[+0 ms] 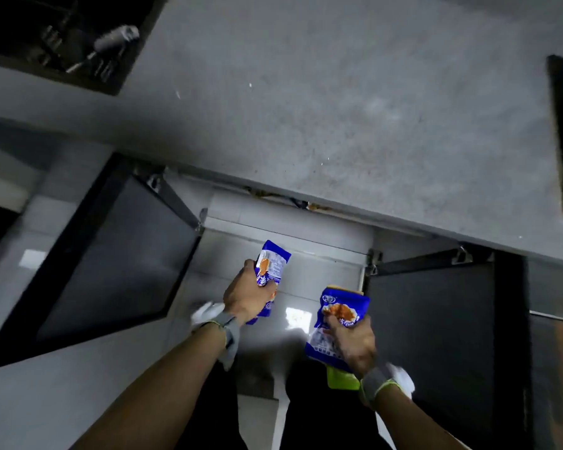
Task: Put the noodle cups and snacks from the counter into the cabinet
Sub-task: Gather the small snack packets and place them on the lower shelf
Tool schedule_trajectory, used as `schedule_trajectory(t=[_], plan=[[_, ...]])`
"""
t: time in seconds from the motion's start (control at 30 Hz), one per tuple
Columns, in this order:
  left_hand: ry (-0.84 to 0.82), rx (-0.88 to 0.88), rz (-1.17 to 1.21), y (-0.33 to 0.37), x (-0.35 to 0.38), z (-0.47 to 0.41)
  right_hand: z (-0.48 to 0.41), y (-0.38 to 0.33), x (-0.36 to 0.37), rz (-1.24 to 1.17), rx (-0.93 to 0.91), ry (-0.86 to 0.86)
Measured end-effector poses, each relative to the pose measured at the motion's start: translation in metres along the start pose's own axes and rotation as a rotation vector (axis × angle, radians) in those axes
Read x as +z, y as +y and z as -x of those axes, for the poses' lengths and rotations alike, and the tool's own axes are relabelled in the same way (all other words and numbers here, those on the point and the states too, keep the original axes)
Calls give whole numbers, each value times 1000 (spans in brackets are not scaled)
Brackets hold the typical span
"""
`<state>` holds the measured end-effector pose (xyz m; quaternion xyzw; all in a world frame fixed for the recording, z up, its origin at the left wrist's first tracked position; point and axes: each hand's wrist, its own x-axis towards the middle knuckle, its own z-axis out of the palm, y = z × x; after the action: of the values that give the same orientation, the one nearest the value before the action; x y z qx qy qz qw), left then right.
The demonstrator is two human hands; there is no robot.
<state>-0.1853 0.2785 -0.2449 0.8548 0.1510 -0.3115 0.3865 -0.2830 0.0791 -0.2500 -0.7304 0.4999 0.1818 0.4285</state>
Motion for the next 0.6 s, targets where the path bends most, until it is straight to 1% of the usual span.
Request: schedule_trajectory(t=[0.17,0.3,0.4,0.47,0.53,0.6], plan=[[16,-28,61,-70,84,-80,-102,57,72,-82,-54,7],[48,20,55,-122,147,-165,-190,90,148,-110,-77,6],[75,67,138,-144,187,-222,-240,102,195,-81,-130,6],[81,138,172,-155,205,-243,-262,111,218,-89,-202,41],[89,172,172,-149,206,-255,-278,104,223,-91,-200,60],[138,247,188,-151,199,-251,-281,103,227,-119,-274,71]])
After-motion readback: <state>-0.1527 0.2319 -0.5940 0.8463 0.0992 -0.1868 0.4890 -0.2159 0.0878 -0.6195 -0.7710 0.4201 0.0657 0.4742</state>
